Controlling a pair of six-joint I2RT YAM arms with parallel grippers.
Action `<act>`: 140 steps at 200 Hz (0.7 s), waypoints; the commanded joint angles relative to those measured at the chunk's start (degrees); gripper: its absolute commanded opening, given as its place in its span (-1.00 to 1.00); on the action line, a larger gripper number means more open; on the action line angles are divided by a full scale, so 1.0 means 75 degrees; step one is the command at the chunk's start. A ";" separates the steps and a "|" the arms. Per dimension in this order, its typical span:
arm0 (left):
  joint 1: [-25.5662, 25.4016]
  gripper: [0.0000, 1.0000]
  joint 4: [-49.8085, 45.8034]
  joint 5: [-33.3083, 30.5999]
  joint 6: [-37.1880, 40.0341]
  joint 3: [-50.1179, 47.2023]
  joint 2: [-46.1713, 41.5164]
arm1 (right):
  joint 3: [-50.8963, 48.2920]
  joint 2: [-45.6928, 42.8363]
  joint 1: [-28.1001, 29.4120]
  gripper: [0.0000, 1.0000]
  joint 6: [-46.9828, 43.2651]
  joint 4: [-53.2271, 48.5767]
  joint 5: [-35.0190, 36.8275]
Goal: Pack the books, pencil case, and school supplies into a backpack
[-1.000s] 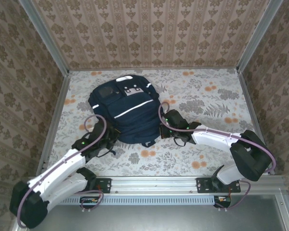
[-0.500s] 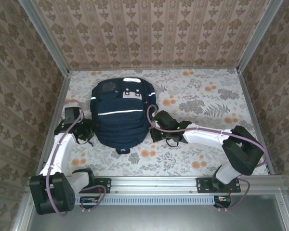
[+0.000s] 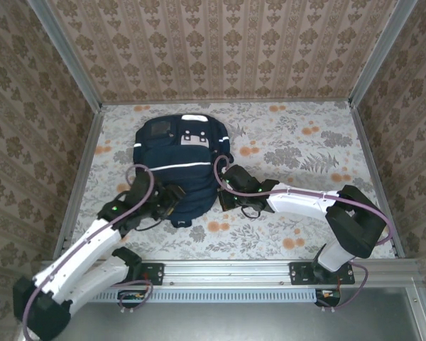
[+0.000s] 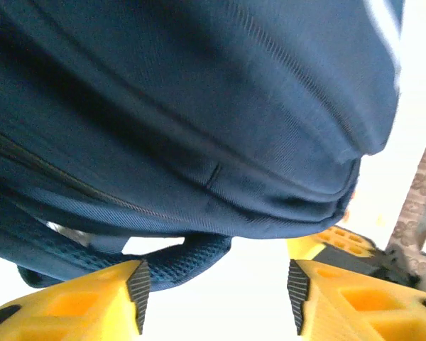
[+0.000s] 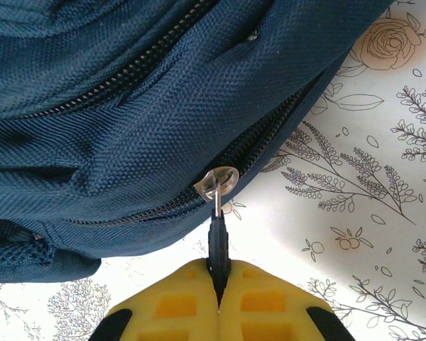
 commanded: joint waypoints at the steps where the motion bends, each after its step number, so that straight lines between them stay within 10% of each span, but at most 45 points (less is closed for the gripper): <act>1: -0.0676 0.30 0.1238 -0.0906 -0.1124 0.0213 0.0778 | 0.0161 0.0014 0.0044 -1.00 0.0002 0.0133 0.0082; 58: -0.0985 0.41 0.1373 -0.1615 -0.1359 0.0975 0.2581 | -0.0032 -0.0174 0.0065 -1.00 0.0087 0.0208 0.0091; 73: -0.0991 0.13 0.1358 -0.1672 -0.1339 0.0940 0.2772 | -0.0100 -0.0235 0.0064 -1.00 0.0124 0.0234 0.0110; 94: -0.1003 -0.99 0.1134 -0.1833 -0.1286 0.0881 0.2725 | -0.0148 -0.0293 0.0061 -1.00 0.0111 0.0172 0.0280; 140: -0.0943 -1.00 -0.0363 -0.2634 -0.0984 0.0878 0.1323 | -0.0133 -0.0188 -0.0403 -1.00 -0.0188 -0.0090 0.0828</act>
